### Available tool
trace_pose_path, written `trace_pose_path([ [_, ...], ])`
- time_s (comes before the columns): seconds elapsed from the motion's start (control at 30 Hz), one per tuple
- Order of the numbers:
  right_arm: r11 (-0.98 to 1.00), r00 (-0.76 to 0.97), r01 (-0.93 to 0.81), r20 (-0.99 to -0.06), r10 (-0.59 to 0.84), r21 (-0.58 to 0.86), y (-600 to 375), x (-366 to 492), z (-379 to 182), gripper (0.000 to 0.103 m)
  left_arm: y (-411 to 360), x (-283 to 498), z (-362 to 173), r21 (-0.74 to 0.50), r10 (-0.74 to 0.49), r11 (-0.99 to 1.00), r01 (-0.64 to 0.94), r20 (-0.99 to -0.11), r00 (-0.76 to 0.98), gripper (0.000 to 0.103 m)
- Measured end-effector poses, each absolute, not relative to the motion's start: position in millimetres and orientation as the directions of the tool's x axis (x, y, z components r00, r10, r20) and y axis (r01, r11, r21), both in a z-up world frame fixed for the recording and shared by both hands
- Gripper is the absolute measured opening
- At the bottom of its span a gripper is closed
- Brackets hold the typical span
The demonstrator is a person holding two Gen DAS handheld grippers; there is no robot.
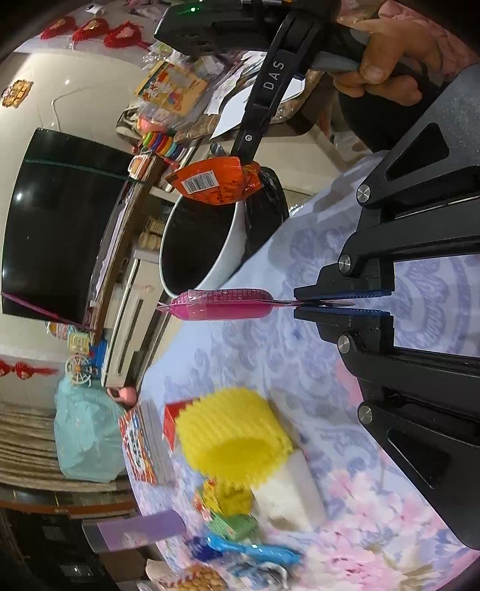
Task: Collect trash
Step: 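Carry the hairbrush and wrapper over the bin and release both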
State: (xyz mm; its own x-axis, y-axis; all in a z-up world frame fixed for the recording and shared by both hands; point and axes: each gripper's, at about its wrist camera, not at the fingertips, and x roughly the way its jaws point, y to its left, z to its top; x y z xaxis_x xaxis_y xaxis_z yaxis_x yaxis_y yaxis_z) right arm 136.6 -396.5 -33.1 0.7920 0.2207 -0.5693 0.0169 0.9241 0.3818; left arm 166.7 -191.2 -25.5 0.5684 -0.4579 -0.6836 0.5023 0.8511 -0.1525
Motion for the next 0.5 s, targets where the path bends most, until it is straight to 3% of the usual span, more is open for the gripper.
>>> trace_pose_path([
  [0.5, 0.916, 0.801, 0.085, -0.574, 0.171, 0.391, -444.2, 158.8, -31.9, 0.01, -248.8, 198.9, -18.6, -0.142, -0.491, 0.813, 0.565, -0.689, 0.533, 0.003],
])
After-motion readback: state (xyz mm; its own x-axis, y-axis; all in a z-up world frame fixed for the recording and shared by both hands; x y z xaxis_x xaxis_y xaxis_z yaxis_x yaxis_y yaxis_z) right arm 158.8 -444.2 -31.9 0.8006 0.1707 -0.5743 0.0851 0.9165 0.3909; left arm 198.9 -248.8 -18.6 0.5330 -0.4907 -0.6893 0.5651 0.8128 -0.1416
